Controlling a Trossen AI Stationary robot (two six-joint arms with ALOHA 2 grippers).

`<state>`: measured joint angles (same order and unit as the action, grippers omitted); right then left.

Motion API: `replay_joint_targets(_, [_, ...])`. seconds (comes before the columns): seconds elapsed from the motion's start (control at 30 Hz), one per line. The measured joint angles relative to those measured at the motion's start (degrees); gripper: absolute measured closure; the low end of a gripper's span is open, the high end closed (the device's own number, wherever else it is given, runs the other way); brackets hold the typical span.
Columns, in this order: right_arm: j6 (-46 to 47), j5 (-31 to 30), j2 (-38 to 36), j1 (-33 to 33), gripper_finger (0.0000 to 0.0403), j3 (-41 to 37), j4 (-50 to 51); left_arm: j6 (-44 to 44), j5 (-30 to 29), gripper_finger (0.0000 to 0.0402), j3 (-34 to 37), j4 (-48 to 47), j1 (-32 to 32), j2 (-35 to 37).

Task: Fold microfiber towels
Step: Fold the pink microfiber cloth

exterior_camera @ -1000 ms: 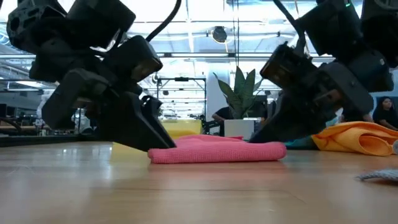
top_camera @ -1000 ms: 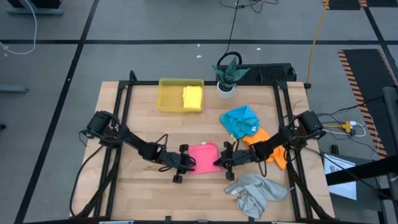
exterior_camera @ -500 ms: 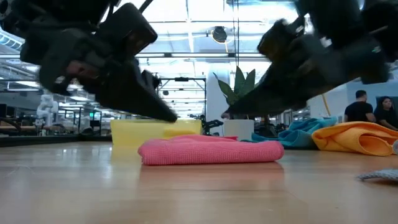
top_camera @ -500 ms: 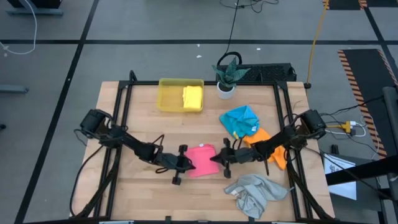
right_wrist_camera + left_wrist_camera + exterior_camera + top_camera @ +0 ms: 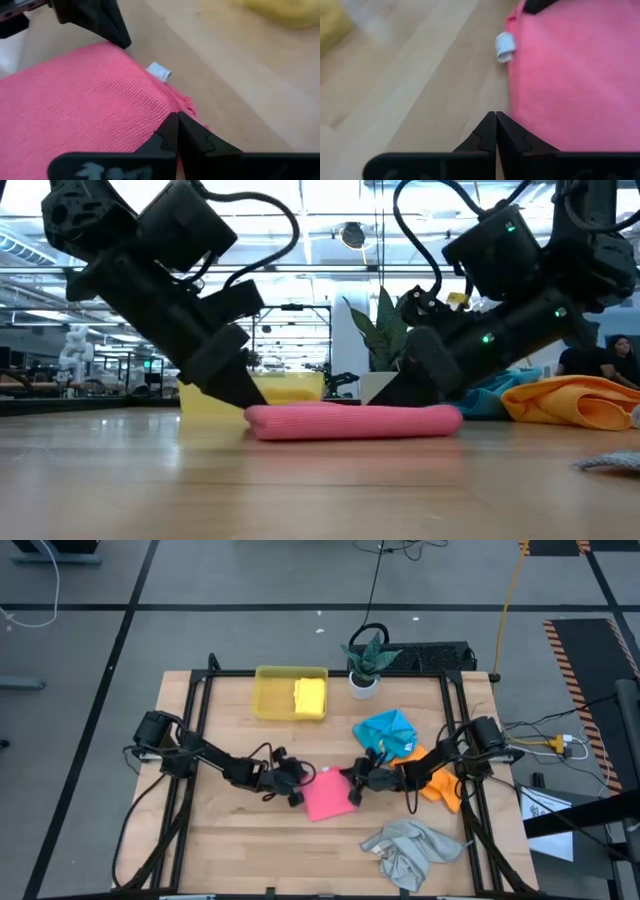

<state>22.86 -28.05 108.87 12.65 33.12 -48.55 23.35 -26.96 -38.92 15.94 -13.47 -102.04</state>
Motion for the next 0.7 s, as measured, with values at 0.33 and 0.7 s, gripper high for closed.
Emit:
replay_joint_targets(0.33, [-11.12, 8.89, -7.45, 6.42, 0.0403, -0.02, 1.84, 0.01, -8.72, 0.0393, -0.07, -2.16, -3.12, 5.31])
replay_joint_targets(0.7, [-21.16, 13.12, -5.15, 11.51, 0.0345, 10.20, 11.52, -10.82, 8.46, 0.0399, -0.04, 14.76, -0.62, 2.00])
